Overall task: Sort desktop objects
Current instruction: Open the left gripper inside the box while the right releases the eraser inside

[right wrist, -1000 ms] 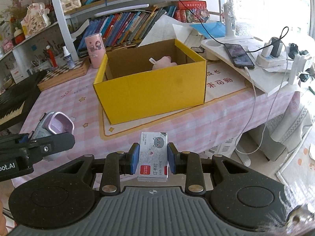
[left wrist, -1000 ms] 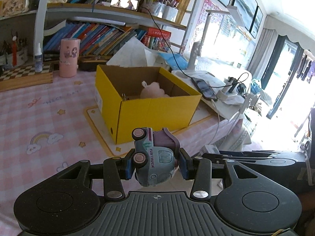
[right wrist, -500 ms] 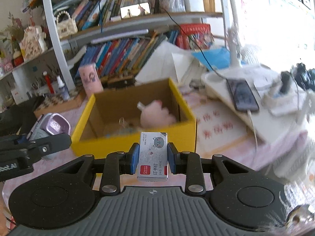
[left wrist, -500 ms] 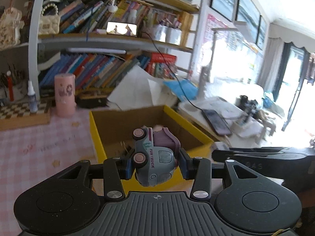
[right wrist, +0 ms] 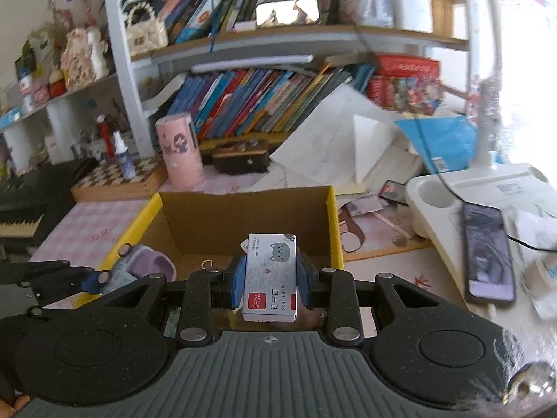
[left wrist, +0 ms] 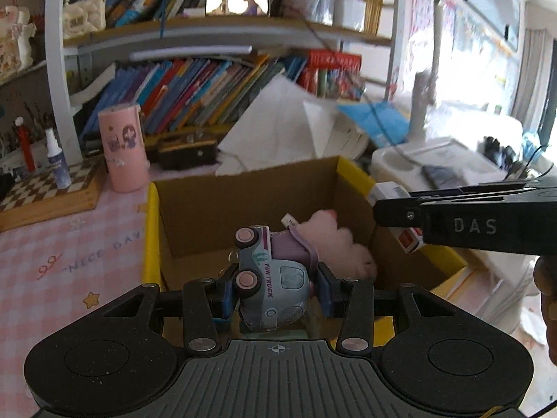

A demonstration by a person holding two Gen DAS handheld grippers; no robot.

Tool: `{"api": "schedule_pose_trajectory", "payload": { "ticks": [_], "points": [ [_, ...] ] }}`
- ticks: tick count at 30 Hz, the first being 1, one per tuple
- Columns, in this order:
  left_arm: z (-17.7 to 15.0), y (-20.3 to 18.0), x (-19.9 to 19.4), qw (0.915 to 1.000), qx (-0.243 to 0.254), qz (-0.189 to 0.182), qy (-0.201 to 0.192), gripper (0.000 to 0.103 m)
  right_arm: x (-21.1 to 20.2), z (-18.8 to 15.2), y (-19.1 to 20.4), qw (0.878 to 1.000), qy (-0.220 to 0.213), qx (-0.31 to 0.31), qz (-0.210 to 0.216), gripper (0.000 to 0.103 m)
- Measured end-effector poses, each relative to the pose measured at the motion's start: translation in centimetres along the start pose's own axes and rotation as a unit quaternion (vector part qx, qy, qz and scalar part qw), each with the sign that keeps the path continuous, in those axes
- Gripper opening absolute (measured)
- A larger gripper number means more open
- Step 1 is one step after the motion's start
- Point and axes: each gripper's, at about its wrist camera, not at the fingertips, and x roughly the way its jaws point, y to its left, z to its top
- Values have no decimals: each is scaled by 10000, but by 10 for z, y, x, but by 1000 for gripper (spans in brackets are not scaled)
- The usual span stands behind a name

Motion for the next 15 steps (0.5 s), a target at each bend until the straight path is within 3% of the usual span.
{"api": "schedule_pose_trajectory", "payload": {
  "ticks": [10, 15],
  "points": [
    [5, -1, 35, 9954, -12, 626, 726, 43, 56, -10, 1, 9892, 948, -896, 670, 28],
    [3, -1, 39, 9940, -1, 728, 815, 43, 65, -11, 8, 9818, 986, -1439, 744, 28]
  ]
}}
